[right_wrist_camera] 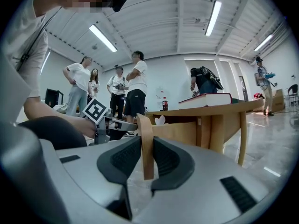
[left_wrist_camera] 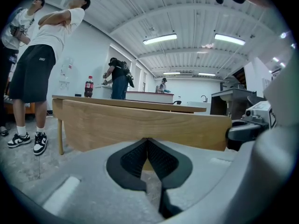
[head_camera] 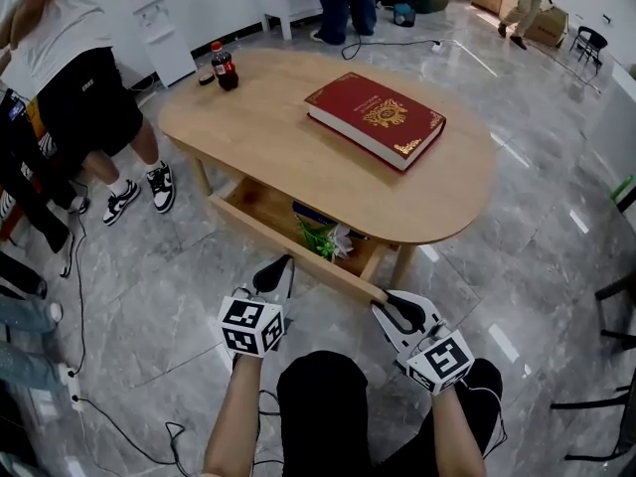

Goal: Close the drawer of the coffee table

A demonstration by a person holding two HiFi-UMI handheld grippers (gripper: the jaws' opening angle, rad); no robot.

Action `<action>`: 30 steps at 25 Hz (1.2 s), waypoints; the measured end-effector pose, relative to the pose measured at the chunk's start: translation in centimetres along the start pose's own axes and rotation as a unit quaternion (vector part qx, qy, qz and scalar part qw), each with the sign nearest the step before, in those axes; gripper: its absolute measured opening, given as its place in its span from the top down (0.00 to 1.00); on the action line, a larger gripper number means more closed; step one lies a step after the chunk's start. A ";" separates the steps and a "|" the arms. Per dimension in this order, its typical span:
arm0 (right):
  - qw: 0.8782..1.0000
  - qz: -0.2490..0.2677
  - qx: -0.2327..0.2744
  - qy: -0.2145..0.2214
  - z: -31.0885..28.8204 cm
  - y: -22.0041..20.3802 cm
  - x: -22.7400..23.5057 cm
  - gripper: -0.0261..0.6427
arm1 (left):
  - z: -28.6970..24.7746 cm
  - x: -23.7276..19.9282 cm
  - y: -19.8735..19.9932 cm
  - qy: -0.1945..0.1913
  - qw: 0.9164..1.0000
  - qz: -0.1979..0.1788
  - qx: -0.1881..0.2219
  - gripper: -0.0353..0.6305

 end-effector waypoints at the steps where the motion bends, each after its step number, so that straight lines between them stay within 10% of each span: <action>1: 1.000 -0.001 -0.001 -0.001 0.0 -0.1 0.3 0.82 | -0.3 0.0 0.0 -0.002 1.000 0.000 -0.001 0.93; 30: 0.998 -0.012 0.008 -0.069 -1.1 -1.2 6.3 0.80 | -7.3 -0.2 1.3 -0.048 0.999 -0.007 -0.013 0.93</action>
Point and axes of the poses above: the fingertips, and each gripper's own axes: z backward along the fingers, x to its right, y out of its top, the point moved 9 cm from there along z, backward along the fingers, and after that the axes turned 5 degrees about z, right-handed, at the moved point
